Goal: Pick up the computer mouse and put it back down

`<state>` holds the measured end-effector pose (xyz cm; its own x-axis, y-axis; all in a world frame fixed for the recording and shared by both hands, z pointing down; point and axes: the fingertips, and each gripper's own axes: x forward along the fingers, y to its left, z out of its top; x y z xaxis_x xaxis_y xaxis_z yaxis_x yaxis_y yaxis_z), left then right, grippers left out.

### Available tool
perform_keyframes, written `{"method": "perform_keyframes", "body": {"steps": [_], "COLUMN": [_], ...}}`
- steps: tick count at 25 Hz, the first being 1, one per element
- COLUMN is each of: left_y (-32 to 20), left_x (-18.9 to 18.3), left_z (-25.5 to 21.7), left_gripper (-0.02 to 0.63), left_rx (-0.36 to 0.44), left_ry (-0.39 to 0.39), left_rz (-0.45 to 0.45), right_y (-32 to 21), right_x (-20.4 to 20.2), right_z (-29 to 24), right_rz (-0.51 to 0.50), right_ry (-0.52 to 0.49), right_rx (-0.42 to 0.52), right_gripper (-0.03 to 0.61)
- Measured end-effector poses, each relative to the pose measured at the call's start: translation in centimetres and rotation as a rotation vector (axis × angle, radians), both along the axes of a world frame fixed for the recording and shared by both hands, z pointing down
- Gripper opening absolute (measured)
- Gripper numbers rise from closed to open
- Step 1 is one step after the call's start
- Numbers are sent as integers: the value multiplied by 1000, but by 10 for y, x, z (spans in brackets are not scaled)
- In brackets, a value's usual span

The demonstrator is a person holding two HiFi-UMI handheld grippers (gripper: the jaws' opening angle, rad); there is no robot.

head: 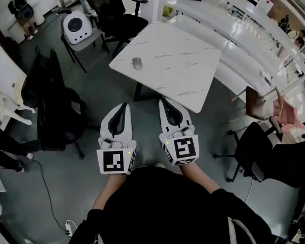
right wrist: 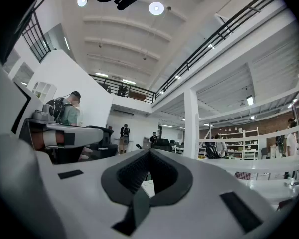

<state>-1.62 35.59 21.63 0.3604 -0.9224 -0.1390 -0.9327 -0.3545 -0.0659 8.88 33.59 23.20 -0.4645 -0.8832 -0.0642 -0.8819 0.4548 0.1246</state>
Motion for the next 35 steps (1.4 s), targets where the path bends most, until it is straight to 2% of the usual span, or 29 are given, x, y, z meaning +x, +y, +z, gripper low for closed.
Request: {"method": "perform_keyframes", "body": {"steps": [8,19,27,35], "left_y": [2,-20,-76,-172], "left_x": [-8,-12,-26,-25], "left_z": [9,16,24,24], "left_gripper": [8,8,8,8], "left_rx": [-5,-5,5,11], "left_ry": [13,22,36,38], "left_rz": [33,59,42,29], "right_y": [6,-18,-76,-181], "right_x": [-3,-14,-24,-30], "right_z": [4,8,13,23], "right_rz": [48,36,17,-12], "right_ry": [-38,-48,-53,-40], "right_rx": [14,13,35,2], "right_gripper": [20,20,20,20]}}
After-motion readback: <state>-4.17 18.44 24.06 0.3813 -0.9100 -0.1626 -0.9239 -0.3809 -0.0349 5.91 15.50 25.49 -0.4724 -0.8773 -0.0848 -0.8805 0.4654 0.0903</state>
